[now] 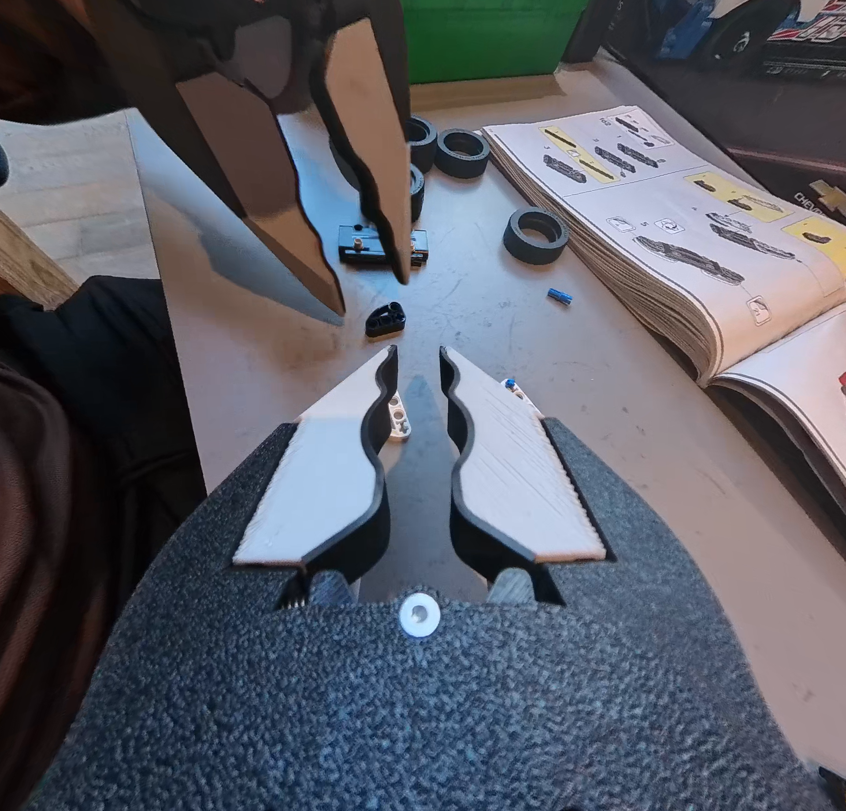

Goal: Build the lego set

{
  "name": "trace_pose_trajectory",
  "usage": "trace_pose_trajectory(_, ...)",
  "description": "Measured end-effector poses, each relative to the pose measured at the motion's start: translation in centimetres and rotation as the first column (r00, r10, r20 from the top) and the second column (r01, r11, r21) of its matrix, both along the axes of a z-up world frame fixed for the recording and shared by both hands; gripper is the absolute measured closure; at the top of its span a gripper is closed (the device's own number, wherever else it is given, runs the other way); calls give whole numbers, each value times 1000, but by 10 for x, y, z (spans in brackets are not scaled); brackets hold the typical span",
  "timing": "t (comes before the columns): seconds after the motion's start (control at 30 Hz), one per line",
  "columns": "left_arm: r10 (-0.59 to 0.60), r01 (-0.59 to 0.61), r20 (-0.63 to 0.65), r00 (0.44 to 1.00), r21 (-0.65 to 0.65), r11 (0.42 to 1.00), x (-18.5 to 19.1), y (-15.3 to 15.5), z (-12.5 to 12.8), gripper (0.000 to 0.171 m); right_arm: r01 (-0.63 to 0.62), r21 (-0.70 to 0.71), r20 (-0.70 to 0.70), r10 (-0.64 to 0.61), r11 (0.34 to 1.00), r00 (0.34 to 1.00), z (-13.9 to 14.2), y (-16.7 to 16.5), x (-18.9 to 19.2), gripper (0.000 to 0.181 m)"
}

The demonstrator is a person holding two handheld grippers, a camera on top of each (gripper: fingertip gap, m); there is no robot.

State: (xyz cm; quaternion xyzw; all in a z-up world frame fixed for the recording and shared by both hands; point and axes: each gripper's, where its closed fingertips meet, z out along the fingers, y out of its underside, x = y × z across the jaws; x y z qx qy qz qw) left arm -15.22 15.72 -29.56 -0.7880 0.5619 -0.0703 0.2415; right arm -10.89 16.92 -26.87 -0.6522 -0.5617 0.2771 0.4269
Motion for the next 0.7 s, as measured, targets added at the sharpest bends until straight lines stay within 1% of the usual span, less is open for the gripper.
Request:
trace_pose_trajectory(0.13,-26,25,-41,999,-26,999,1,4,-9,139,-3,2,-1,3,1000,1000,0,-1,0,163)
trace_pose_trajectory(0.2,-41,40,-38,998,-41,998,3,3,-10,144,-9,1,5,9,1000,1000,-1,-1,0,163)
trace_pose_trajectory(0.23,-30,27,-43,999,-50,998,3,3,-11,147,-11,1,7,11,1000,1000,-1,-2,-1,163)
trace_pose_trajectory(0.3,68,-74,-77,995,-76,994,-3,2,-13,160,-18,0,12,18,1000,1000,-2,-3,-1,163)
trace_pose_trajectory(0.33,116,-124,-79,990,-110,986,-3,-5,-13,164,-20,1,13,20,1000,1000,-2,-3,-1,163)
trace_pose_trajectory(0.37,122,-131,-60,991,-162,978,1,-17,-13,159,-21,1,14,21,1000,1000,-2,-4,-1,163)
trace_pose_trajectory(0.4,123,-125,-22,992,-199,972,7,-27,-13,148,-23,1,14,23,1000,1000,-2,-4,-1,163)
trace_pose_trajectory(0.5,146,-129,53,988,-241,962,13,-40,-11,150,-33,-7,26,33,999,999,-4,-5,-2,163)
trace_pose_trajectory(0.53,152,-135,57,987,-230,964,11,-38,-11,149,-34,-7,29,35,999,999,-5,-5,-2,162)
trace_pose_trajectory(0.63,182,-178,27,983,-112,978,2,-15,-6,145,-33,-2,31,33,999,999,-5,-6,-2,163)
trace_pose_trajectory(0.7,138,-136,30,990,-61,989,6,-5,-3,138,-31,0,31,31,1000,999,-5,-5,-2,163)
